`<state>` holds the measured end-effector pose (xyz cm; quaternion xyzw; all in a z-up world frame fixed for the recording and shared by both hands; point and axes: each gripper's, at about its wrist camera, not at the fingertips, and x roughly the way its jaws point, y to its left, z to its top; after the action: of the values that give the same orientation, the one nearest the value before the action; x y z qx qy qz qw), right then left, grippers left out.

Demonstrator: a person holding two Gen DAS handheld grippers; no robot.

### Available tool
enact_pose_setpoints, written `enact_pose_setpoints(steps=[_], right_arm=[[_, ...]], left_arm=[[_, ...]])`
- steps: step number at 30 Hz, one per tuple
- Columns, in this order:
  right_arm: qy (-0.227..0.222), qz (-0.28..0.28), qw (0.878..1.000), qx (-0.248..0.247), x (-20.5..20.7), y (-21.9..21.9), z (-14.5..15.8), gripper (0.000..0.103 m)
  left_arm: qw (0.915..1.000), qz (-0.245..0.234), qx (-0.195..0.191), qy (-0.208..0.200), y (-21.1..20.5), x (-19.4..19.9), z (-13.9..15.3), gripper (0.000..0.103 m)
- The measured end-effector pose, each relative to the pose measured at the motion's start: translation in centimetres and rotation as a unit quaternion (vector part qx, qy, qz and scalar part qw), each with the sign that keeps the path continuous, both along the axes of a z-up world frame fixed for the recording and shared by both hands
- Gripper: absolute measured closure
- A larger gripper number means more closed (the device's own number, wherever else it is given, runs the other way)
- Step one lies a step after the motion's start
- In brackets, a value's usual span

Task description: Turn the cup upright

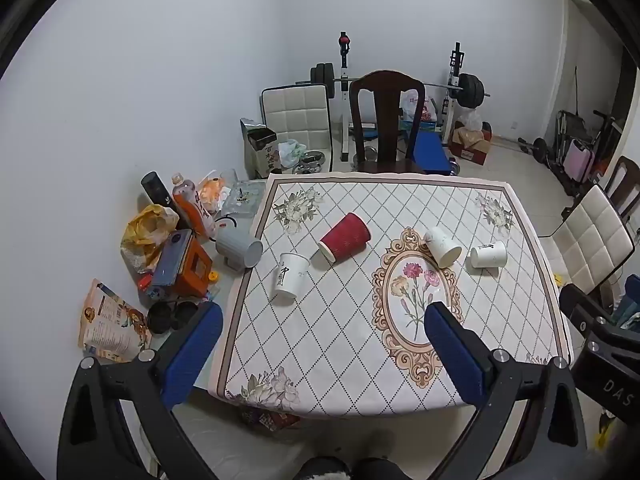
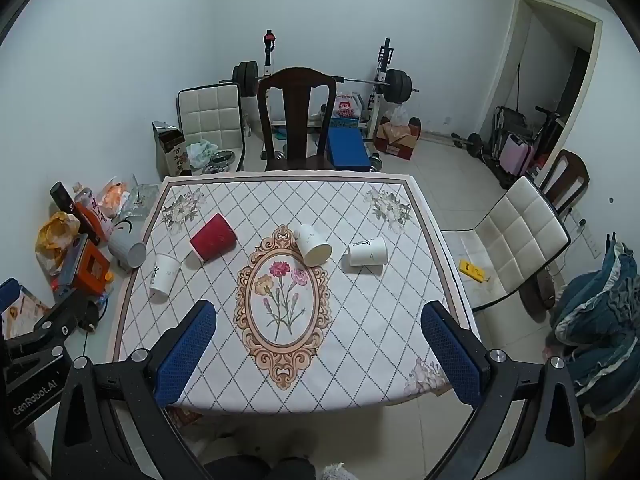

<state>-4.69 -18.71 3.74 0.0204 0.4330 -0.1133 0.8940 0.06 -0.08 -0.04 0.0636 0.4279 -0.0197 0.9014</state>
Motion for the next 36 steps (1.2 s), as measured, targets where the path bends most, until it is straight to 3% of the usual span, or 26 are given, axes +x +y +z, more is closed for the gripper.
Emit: enact_pose_setpoints(steps=[36], right_arm=[[0.009, 0.002, 1.000, 0.003, 0.8, -0.8, -0.4, 0.000]], left_arm=[[0.9999, 0.000, -0.004, -0.012, -0.2, 1.0, 0.6, 0.000]])
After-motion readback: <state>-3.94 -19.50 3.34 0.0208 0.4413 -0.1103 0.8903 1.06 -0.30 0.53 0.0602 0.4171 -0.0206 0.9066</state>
